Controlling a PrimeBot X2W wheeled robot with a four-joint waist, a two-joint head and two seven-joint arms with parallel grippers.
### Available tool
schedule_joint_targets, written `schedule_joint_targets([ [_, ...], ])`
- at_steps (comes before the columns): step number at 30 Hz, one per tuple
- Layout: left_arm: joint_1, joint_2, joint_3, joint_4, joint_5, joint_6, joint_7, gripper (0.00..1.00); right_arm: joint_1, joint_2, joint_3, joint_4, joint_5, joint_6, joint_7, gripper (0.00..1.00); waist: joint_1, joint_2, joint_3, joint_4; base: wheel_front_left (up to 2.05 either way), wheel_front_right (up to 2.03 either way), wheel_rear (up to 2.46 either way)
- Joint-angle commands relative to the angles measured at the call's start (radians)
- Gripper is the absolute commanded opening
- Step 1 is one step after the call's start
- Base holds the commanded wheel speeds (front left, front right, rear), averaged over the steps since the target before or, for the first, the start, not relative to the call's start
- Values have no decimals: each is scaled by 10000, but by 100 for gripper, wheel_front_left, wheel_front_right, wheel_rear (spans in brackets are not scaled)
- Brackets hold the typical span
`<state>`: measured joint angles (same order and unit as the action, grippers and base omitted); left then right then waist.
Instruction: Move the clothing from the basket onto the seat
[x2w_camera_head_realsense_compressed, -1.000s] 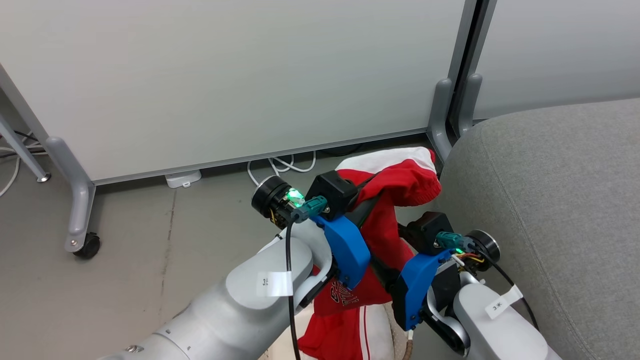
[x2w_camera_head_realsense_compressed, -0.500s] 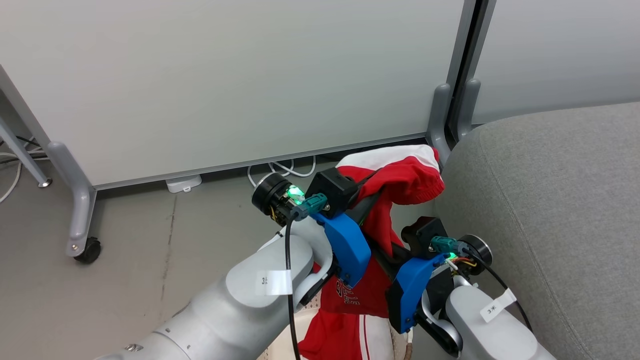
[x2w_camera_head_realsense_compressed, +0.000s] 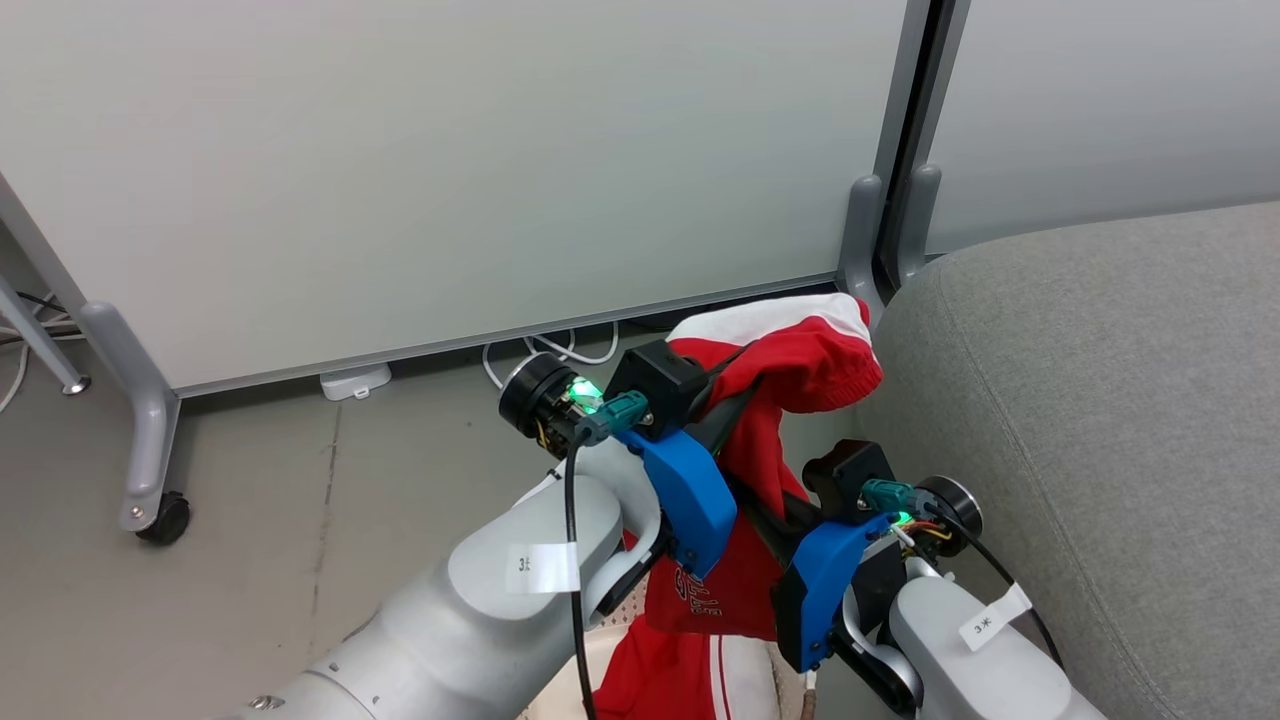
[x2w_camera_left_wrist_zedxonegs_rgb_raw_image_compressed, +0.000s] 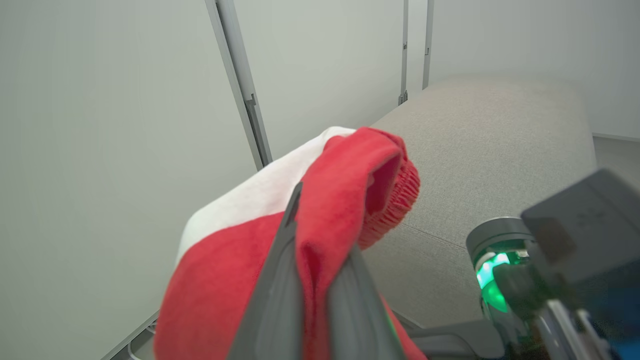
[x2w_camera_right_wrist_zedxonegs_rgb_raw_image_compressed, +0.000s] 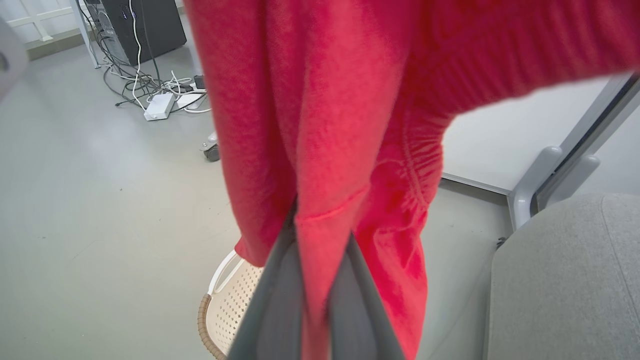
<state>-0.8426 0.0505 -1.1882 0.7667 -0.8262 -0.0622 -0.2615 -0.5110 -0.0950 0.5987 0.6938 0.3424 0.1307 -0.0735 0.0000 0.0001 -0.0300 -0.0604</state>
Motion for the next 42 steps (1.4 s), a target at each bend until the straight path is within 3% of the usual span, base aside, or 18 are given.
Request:
schedule_joint_targets([
  [1, 79, -3, 53, 12, 7, -11, -54, 0, -202, -8, 23, 50, 16, 1, -46, 0, 0, -1, -5, -12, 0, 0, 0],
  [7, 174, -1, 138, 51, -104, 78, -54, 2, -181, -16, 48, 107, 63, 1, -66, 0, 0, -1, -6, -56, 0, 0, 0],
  [8, 187, -3, 188, 33, -100, 122, -54, 42, -179, -13, 51, 108, 70, 1, -71, 0, 0, -1, -2, -66, 0, 0, 0],
  [9, 202, -3, 262, -12, -84, 165, -54, 100, -180, -14, 49, 106, 71, 1, -80, 0, 0, -1, 10, -75, 0, 0, 0],
  [19, 1375, 172, 1536, -812, 1037, 306, -53, 100, -181, -135, -155, 29, -5, 1, -201, 0, 0, -1, 131, -35, 0, 0, 0],
  [30, 4199, 938, 4341, -2943, 3396, -31, -52, 100, 156, -254, -574, -250, -272, 1, -236, 0, 0, -1, 218, 211, 0, 0, 0],
  [42, 6382, 886, 6964, -4152, 5090, -422, -52, 100, 519, -282, -974, -744, -487, 1, -55, 0, 0, -1, 281, 266, 0, 0, 0],
])
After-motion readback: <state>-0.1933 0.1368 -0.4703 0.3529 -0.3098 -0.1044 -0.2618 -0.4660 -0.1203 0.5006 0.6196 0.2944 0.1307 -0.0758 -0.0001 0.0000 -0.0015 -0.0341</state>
